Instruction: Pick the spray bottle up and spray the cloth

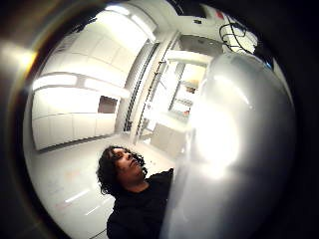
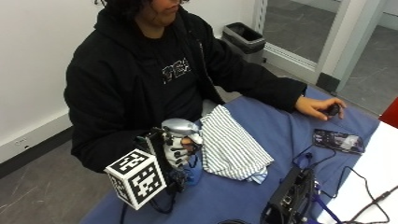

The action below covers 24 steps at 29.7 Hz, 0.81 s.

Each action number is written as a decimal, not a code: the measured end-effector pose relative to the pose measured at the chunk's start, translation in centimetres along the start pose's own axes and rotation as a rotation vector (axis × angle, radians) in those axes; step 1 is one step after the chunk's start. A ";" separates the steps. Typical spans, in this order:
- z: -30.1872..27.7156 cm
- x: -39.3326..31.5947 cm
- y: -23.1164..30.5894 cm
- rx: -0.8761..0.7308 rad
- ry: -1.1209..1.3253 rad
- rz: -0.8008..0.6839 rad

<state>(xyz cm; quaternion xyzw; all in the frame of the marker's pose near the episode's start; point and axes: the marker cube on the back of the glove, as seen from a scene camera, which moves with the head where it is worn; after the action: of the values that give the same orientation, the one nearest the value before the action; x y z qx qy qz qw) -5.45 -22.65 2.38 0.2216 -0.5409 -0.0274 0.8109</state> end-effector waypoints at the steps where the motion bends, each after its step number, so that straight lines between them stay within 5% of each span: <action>1: 0.0 0.0 0.0 0.009 0.004 -0.004; 17: -0.6 0.0 -0.4 0.039 0.006 0.016; 24: -1.0 -3.3 -1.6 -0.136 0.128 0.132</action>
<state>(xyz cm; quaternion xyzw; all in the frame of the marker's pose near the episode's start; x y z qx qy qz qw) -5.64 -22.84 -1.38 0.1312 -0.4982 0.0037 0.8571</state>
